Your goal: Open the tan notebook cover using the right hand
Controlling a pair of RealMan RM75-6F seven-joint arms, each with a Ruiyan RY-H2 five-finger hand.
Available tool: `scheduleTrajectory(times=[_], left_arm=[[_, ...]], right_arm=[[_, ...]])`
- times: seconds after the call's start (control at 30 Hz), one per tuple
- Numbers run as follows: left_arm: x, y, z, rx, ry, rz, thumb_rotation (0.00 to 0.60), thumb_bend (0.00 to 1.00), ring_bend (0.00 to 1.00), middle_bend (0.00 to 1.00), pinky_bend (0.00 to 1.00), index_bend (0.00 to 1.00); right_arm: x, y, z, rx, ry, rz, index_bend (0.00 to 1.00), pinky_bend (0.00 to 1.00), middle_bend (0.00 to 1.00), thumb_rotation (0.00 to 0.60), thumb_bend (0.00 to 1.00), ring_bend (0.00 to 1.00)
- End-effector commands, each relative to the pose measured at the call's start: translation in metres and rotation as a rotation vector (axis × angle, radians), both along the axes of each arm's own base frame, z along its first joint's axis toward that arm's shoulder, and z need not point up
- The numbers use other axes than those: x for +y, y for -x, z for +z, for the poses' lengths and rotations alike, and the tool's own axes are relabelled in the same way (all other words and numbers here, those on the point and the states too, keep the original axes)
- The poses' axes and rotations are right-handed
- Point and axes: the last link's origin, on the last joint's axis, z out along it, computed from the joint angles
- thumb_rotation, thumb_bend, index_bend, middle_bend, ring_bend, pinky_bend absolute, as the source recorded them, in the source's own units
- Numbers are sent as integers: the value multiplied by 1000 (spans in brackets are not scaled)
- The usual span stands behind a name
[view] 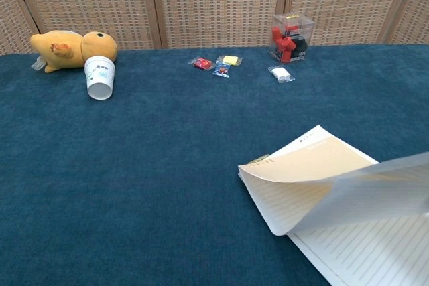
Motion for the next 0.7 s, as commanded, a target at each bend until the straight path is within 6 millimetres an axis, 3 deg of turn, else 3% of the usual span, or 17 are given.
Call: scheduleTrajectory(times=[0.03, 0.7], left_arm=[[0, 0, 0, -3, -3, 0, 600, 144, 0, 0, 0, 0], [3, 3, 3, -10, -7, 13, 600, 144, 0, 0, 0, 0]], right_arm=[[-12, -10, 2, 11, 21, 44, 675, 684, 600, 600, 760, 561], [-97, -98, 6, 83, 80, 205, 676, 684, 600, 600, 759, 561]])
